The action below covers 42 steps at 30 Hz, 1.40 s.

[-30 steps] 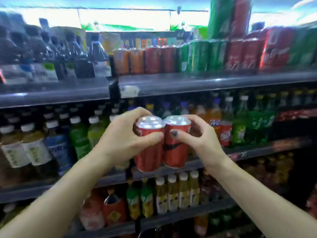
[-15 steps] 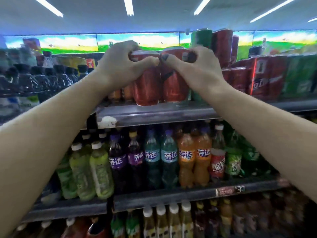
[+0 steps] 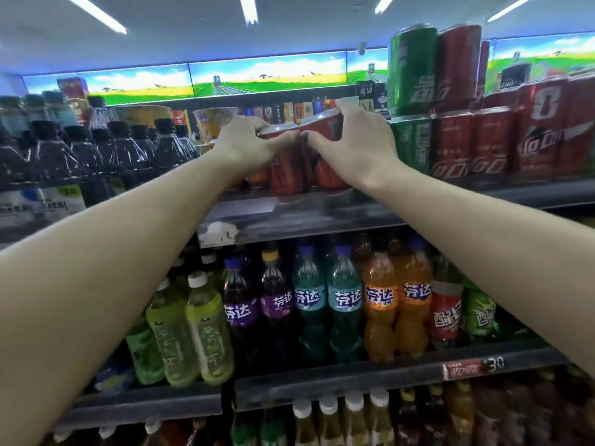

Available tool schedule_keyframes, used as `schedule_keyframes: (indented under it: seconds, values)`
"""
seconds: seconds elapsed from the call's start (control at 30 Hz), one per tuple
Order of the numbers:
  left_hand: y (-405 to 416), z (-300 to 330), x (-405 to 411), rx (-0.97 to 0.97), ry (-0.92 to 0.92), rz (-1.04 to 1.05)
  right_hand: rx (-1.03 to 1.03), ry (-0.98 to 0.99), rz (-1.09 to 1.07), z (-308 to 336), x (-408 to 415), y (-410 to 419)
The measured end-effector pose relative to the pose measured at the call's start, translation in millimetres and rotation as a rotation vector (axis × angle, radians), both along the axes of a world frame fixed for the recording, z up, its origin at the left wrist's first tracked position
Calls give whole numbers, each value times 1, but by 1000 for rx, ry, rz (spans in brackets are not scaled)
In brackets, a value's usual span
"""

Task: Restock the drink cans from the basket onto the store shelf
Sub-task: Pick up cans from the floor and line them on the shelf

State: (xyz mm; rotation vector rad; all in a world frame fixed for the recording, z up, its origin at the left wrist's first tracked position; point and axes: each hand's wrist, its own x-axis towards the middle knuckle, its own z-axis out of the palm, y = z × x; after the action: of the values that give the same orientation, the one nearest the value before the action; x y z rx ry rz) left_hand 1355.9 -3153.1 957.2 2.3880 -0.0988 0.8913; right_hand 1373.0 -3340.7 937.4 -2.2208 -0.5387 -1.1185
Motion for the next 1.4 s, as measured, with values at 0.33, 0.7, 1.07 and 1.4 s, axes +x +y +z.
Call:
schedule_keyframes:
  seconds: [0.33, 0.7, 1.07, 1.4]
  values:
    - [0, -9, 3, -28, -4, -76, -56, -80, -52, -17, 1, -3]
    - [2, -23, -18, 80, 119, -37, -139, -202, -32, -37, -21, -14]
    - [4, -30, 10, 157, 222, 23, -361, 78, 1, -33, -17, 6]
    - [-3, -27, 35, 145, 266, 66, -419, 367, -45, -27, 3, 20]
